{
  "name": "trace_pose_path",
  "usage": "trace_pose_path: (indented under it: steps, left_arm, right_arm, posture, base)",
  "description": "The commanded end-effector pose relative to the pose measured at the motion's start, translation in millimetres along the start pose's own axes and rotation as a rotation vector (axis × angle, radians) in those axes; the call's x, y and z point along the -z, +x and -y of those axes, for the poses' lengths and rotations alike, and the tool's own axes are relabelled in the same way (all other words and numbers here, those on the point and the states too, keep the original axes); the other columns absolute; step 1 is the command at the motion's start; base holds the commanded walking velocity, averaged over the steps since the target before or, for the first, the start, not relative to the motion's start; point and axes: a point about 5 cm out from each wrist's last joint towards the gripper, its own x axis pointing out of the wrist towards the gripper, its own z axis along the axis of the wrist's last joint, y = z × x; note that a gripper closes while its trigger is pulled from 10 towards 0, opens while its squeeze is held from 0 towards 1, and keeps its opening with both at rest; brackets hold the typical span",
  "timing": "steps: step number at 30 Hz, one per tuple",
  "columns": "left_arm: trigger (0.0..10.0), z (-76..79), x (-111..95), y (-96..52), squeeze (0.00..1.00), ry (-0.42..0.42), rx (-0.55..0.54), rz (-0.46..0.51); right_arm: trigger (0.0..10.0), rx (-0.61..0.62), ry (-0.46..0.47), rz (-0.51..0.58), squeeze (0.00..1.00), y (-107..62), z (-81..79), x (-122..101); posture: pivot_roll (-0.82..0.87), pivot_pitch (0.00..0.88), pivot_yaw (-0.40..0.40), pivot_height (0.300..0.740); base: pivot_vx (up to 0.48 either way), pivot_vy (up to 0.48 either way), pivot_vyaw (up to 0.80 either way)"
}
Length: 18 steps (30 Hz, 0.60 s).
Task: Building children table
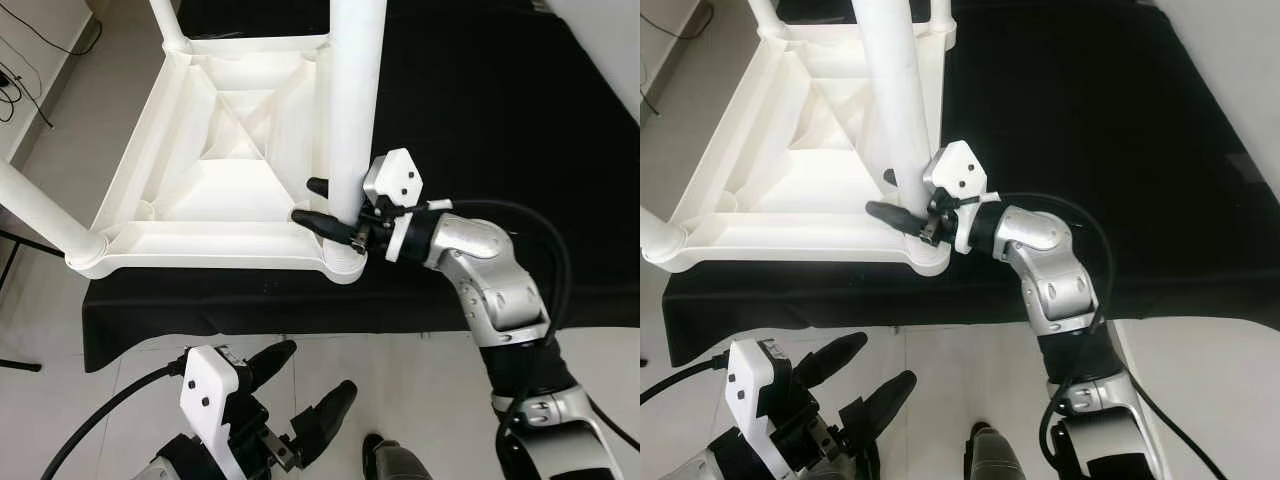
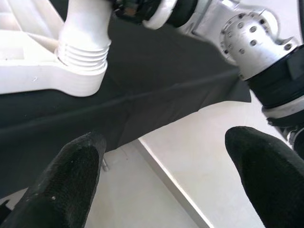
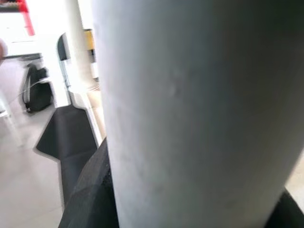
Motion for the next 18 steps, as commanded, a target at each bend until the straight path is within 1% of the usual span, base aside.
trace_pose_path:
  steps: [1,2,3,4,5,6,7,9,10,11,13,14,15,16,17,18]
  left_arm:
    - [10.0,-0.4,0,-3.3,0.0,-0.001,-0.029,-0.009]
    - [10.0,-5.2,-4,-3.6,0.0,0.026,-0.067,0.001]
    - [10.0,-5.2,-4,-3.6,0.0,0.026,-0.067,0.001]
    - [10.0,-8.8,-7,-3.8,0.0,0.046,-0.095,0.009]
    - [10.0,-17.1,-12,-4.1,0.0,0.101,-0.134,0.021]
    - [10.0,-17.1,-12,-4.1,0.0,0.101,-0.134,0.021]
    - [10.0,-28.7,-20,-3.7,0.0,0.164,-0.175,0.04]
    - [10.0,-28.7,-20,-3.7,0.0,0.164,-0.175,0.04]
    - [10.0,-40.5,-31,-2.3,0.0,0.216,-0.202,0.067]
    - [10.0,-51.4,-46,1.8,0.0,0.268,-0.207,0.107]
    - [10.0,-51.4,-46,1.8,0.0,0.268,-0.207,0.107]
    - [10.0,-58.5,-62,6.6,0.0,0.309,-0.194,0.141]
    - [10.0,-58.5,-62,6.6,0.0,0.309,-0.194,0.141]
    - [10.0,-63.1,-85,17.6,0.0,0.348,-0.129,0.186]
    - [10.0,-63.1,-85,17.6,0.0,0.348,-0.129,0.186]
    - [10.0,-63.3,-109,28.1,0.0,0.367,-0.046,0.234]
  right_arm:
    - [10.0,0.121,0.062,-0.169,0.0,-3.5,-2.4,36]
    - [10.0,0.204,0.076,-0.191,0.0,-7.0,-3.7,41]
    - [10.0,0.204,0.076,-0.191,0.0,-7.0,-3.7,41]
    - [10.0,0.254,0.087,-0.204,0.0,-9.6,-4.4,43]
    - [10.0,0.319,0.108,-0.204,0.0,-13.0,-5.5,45]
    - [10.0,0.319,0.108,-0.204,0.0,-13.0,-5.5,45]
    - [10.0,0.364,0.112,-0.203,0.0,-16.4,-8.3,46]
    - [10.0,0.364,0.112,-0.203,0.0,-16.4,-8.3,46]
    - [10.0,0.38,0.124,-0.2,0.0,-18.1,-14.8,47]
    - [10.0,0.387,0.133,-0.2,0.0,-18.3,-20.8,48]
    - [10.0,0.387,0.133,-0.2,0.0,-18.3,-20.8,48]
    - [10.0,0.382,0.143,-0.202,0.0,-17.8,-25.6,49]
    - [10.0,0.382,0.143,-0.202,0.0,-17.8,-25.6,49]
    - [10.0,0.387,0.148,-0.203,0.0,-16.1,-26.8,50]
    - [10.0,0.387,0.148,-0.203,0.0,-16.1,-26.8,50]
    - [10.0,0.401,0.148,-0.199,0.0,-14.7,-24.7,50]
  posture:
    - [0.07,0.343,0.026,0.74]
    - [0.07,0.342,0.027,0.74]
    - [0.07,0.342,0.027,0.74]
    - [0.07,0.342,0.027,0.74]
    - [0.06,0.335,0.032,0.74]
    - [0.06,0.335,0.032,0.74]
    - [0.06,0.33,0.033,0.74]
    - [0.06,0.33,0.033,0.74]
    - [0.06,0.323,0.033,0.74]
    - [0.06,0.317,0.034,0.74]
    - [0.06,0.317,0.034,0.74]
    - [0.06,0.316,0.035,0.74]
    - [0.06,0.316,0.035,0.74]
    - [0.06,0.307,0.04,0.74]
    - [0.06,0.307,0.04,0.74]
    - [0.06,0.301,0.043,0.74]
  base:
    - [0.0,0.0,0.0]
    - [0.0,0.0,0.0]
    - [0.0,0.0,0.0]
    - [0.0,0.0,0.0]
    - [0.0,0.0,0.0]
    - [0.0,0.0,0.0]
    - [0.0,0.0,0.0]
    - [0.0,0.0,0.0]
    - [0.0,0.0,0.0]
    - [0.0,0.0,0.0]
    - [0.0,0.0,0.0]
    - [0.0,0.0,0.0]
    - [0.0,0.0,0.0]
    - [0.0,0.0,0.0]
    - [0.0,0.0,0.0]
    - [0.0,0.0,0.0]
